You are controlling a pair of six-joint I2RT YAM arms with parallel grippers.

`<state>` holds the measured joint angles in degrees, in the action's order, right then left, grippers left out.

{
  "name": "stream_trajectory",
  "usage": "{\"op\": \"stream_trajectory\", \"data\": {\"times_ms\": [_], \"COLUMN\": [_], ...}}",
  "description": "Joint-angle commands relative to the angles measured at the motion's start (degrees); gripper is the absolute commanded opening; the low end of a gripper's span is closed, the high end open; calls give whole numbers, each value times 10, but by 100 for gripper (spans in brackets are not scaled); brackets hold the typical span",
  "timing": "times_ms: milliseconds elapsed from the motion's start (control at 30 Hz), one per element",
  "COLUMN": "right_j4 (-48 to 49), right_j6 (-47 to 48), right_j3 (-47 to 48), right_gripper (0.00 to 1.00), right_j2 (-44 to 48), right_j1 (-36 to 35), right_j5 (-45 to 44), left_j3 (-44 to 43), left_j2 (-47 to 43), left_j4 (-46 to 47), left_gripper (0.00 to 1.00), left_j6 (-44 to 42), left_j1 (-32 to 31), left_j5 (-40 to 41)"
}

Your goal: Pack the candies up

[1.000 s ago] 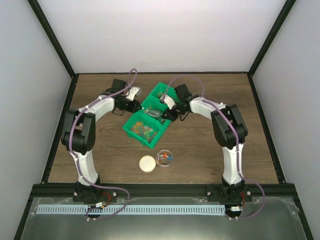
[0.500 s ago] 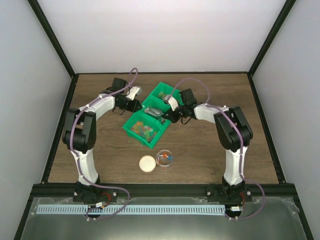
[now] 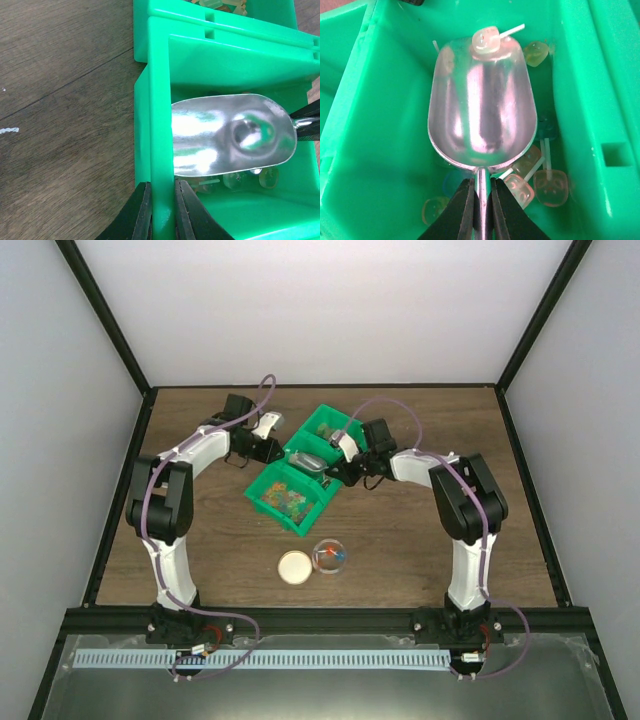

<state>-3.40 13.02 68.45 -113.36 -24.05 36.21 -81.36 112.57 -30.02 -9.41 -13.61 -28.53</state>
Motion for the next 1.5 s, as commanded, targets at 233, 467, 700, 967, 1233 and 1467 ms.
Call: {"op": "stream_trajectory", "data": {"times_ms": [233,467,700,967,1233,1467], "right_j4": [-65,7,68,70,48,-212], "right_j6": [36,52,85,159,232,291], "right_j3": [13,-60,-114,-126,-120,57], "right_gripper": [1,1,1,1,1,1], "right_j2": [19,80,131,171,188,131], "right_j1": [19,34,38,38,38,34], "right_j5": [12,15,23,-3,-47,-137], "left_j3": [1,0,-8,-18,-22,-30], "left_j2": [21,23,27,30,29,31], "left_j4": [-42,-40,-40,-38,-38,-38], "left_gripper": [4,4,5,5,5,5], "left_j6": [-8,-4,-3,0,-1,1], "left_j1": [-2,-1,-2,-2,-2,-2], "left_j5": [9,8,7,7,6,-1]}}
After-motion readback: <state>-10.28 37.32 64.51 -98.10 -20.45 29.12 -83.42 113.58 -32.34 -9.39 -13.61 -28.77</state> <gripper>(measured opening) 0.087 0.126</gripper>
